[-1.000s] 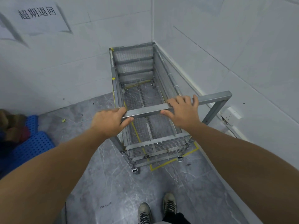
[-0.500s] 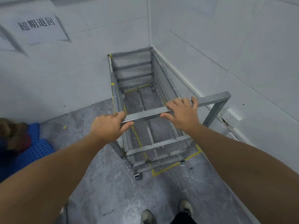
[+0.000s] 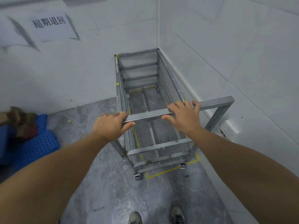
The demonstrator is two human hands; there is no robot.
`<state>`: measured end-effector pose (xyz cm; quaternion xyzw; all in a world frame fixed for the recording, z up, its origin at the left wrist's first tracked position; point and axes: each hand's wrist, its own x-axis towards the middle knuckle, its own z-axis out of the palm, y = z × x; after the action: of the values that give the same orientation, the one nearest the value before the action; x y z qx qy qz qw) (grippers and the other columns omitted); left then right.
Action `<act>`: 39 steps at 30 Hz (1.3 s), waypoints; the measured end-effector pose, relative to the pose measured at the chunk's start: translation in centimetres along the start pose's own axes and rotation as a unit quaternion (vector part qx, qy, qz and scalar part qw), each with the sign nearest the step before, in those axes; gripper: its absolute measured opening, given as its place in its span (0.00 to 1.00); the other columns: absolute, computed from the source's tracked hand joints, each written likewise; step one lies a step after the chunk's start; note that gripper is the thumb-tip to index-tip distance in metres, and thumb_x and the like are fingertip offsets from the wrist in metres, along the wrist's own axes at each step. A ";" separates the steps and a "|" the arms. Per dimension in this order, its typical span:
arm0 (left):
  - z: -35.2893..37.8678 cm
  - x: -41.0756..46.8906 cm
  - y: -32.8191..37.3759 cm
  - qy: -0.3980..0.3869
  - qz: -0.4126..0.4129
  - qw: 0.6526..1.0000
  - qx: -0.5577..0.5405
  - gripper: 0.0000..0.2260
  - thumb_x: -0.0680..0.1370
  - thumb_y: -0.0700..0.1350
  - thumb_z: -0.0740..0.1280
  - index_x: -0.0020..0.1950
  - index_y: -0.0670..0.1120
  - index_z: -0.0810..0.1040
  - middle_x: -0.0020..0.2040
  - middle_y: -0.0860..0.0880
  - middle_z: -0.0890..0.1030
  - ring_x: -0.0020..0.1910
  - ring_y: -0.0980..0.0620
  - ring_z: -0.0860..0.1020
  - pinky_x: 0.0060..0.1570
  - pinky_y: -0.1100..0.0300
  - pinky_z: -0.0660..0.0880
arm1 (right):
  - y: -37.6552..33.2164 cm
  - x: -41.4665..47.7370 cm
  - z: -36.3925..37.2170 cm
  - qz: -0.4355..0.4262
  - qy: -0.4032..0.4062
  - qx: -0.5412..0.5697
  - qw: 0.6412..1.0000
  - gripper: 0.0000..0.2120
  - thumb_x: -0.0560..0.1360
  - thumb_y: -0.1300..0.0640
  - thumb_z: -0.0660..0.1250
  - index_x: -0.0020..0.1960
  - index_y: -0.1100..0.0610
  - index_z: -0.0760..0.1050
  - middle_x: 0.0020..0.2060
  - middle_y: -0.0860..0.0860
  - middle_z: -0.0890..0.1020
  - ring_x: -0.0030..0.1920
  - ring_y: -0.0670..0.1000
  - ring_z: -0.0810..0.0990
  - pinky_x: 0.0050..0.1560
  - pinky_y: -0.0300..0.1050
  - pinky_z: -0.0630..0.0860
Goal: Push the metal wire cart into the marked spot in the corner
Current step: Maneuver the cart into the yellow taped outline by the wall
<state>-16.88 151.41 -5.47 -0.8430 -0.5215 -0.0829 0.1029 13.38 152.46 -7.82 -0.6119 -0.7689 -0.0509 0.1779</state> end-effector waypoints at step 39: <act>1.4 10.4 13.1 -0.065 -0.176 0.981 -0.047 0.28 0.72 0.76 0.43 0.39 0.53 0.65 0.33 0.56 0.71 0.30 0.55 0.69 0.31 0.55 0.63 | 18.5 5.5 -3.0 -0.080 -0.124 -0.006 0.989 0.24 0.72 0.24 0.47 0.49 0.41 0.69 0.49 0.47 0.77 0.56 0.54 0.72 0.65 0.62 0.58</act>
<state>-0.52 155.00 -5.36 -0.7453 -0.6630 -0.0692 0.0124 30.72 161.17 -5.71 -0.5509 -0.8313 0.0067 0.0733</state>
